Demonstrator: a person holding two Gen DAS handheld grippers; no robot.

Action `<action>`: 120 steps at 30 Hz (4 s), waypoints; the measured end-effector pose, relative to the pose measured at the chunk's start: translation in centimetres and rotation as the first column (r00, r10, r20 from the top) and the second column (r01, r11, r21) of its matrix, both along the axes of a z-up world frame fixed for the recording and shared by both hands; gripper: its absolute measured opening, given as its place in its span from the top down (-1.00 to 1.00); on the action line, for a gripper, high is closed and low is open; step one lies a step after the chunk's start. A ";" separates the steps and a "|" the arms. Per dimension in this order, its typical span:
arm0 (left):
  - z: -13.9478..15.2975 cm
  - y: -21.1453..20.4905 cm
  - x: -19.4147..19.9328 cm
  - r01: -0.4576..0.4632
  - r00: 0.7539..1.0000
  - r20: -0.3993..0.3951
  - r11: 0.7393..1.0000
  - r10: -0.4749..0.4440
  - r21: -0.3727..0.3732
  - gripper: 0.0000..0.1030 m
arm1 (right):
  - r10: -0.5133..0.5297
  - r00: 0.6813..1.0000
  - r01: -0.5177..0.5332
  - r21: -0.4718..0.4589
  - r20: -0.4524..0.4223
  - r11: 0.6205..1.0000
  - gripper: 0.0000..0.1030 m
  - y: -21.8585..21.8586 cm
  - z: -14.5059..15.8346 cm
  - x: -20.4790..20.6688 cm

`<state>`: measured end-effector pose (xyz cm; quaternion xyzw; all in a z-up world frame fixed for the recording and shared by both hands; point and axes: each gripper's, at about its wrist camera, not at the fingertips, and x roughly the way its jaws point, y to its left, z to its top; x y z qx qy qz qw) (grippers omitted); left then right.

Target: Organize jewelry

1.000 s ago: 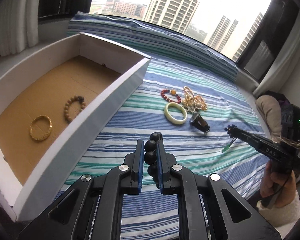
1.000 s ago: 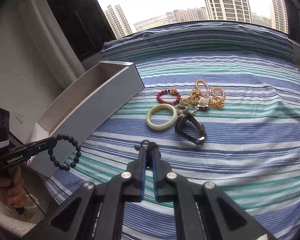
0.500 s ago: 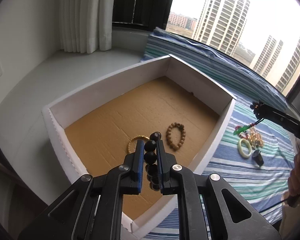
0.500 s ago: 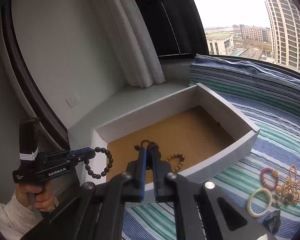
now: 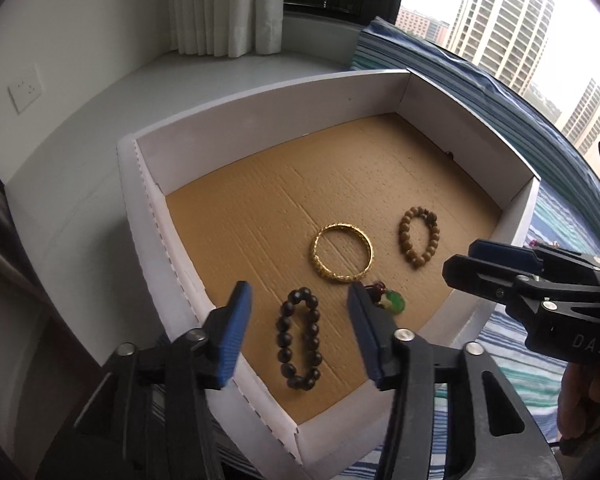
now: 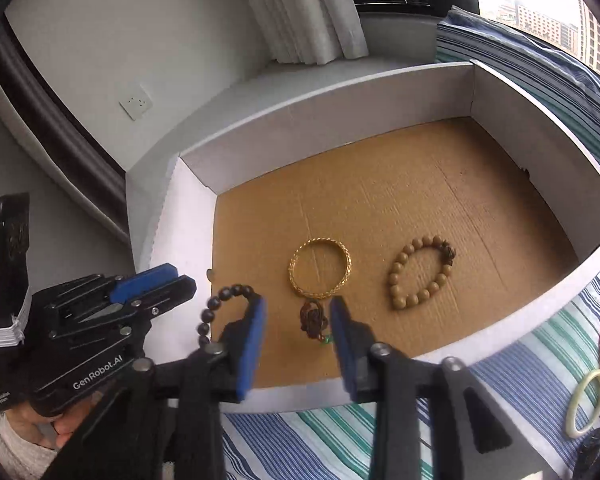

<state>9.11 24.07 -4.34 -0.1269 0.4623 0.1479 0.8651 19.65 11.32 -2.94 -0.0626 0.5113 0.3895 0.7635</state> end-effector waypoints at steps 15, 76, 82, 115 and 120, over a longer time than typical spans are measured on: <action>3.2 -6.7 -1.1 0.051 0.993 0.108 0.998 -0.053 0.024 -0.76 | -0.122 0.957 0.133 -0.025 0.264 0.991 -0.11 -7.9 6.1 -3.7; -10.9 -25.3 1.7 0.538 0.835 -0.149 0.843 -0.530 0.010 -0.94 | -0.647 0.693 0.712 -0.161 0.319 0.683 -0.13 -34.0 -2.8 -16.5; -11.2 -25.5 1.6 0.552 0.825 -0.166 0.833 -0.541 0.028 -0.99 | -0.648 0.692 0.712 -0.156 0.317 0.684 -0.13 -33.9 -2.7 -16.8; -7.4 -24.3 1.6 0.545 0.834 -0.069 0.837 -0.548 -0.054 -0.99 | -0.640 0.715 0.694 -0.177 0.282 0.698 -0.13 -33.1 -3.5 -16.5; -6.4 -24.1 1.7 0.542 0.837 -0.048 0.838 -0.545 -0.059 -0.99 | -0.635 0.722 0.688 -0.181 0.275 0.703 -0.13 -33.0 -3.7 -16.5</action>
